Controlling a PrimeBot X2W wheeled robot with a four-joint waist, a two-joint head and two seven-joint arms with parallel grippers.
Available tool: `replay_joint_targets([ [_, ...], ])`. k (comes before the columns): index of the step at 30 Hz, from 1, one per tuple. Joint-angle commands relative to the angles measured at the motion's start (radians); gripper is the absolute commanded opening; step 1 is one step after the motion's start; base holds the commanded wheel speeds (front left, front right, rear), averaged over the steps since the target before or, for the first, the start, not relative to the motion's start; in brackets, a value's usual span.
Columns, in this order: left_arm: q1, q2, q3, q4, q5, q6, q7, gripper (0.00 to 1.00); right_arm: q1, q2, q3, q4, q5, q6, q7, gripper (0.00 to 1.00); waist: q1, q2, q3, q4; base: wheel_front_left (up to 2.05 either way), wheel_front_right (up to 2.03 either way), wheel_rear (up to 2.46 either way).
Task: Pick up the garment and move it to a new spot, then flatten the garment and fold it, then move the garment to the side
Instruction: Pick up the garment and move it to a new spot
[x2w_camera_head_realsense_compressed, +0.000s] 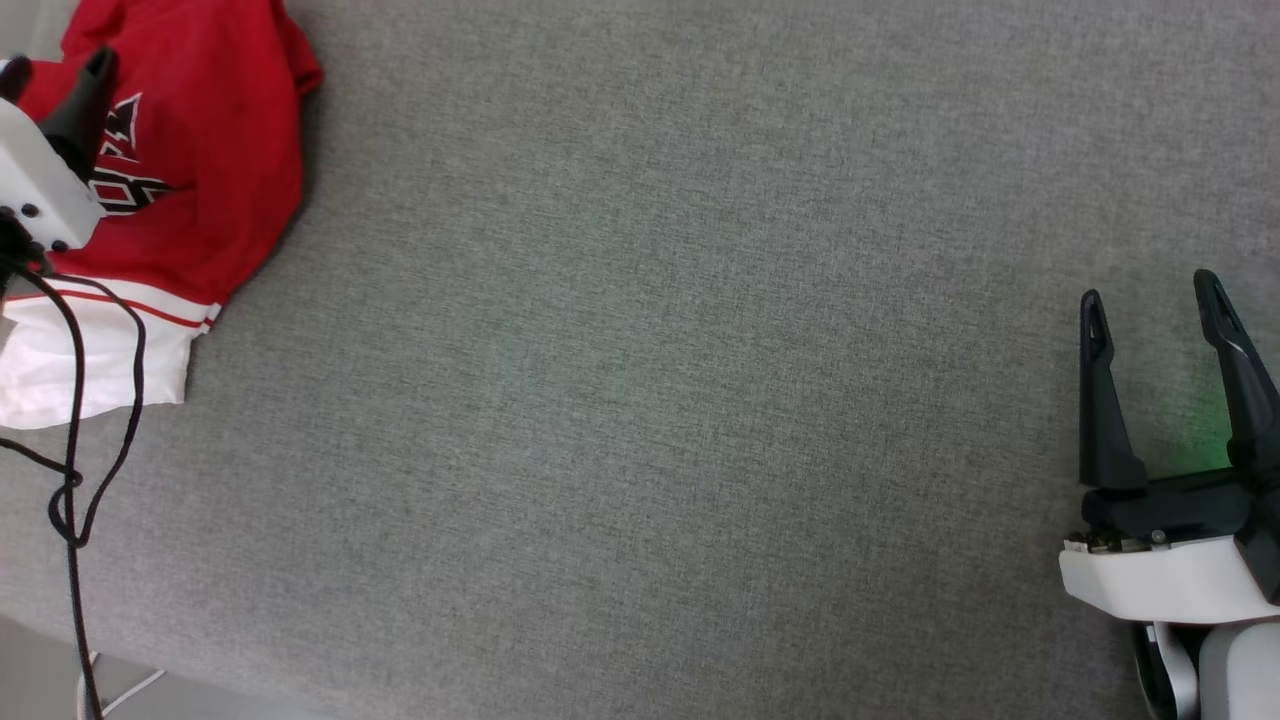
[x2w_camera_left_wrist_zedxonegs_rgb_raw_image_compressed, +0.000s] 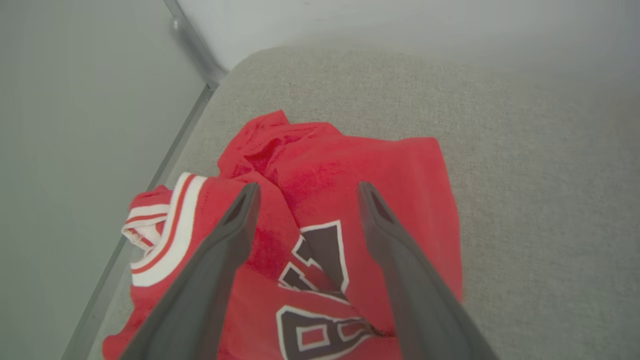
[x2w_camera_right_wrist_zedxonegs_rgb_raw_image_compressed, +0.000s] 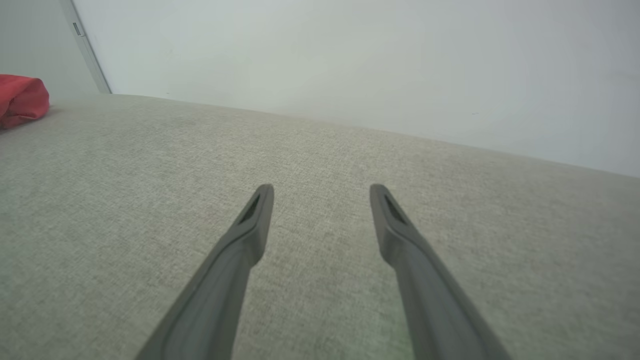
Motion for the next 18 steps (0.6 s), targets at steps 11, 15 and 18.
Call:
replay_joint_targets([
  [11, -0.029, 0.09, -0.158, 0.035, -0.226, 0.0, 0.383, 1.0, -0.038, -0.022, 0.022, -0.002, -0.005, 0.0, -0.002, 1.0, -0.0002, 0.0, 0.074, -0.022, 0.0, 0.0, 0.0],
  [15, -0.024, 0.069, -0.201, 0.075, -0.26, 0.0, 0.439, 1.0, -0.053, -0.024, 0.025, 0.0, -0.005, 0.0, -0.002, 1.0, -0.0002, 0.0, 0.089, -0.028, 0.0, 0.0, 0.0],
  [18, -0.009, 0.042, -0.242, 0.093, -0.273, 0.0, 0.448, 1.0, -0.057, -0.024, 0.028, 0.005, -0.003, 0.0, -0.002, 1.0, -0.0002, 0.0, 0.094, -0.032, 0.0, 0.0, 0.0],
])
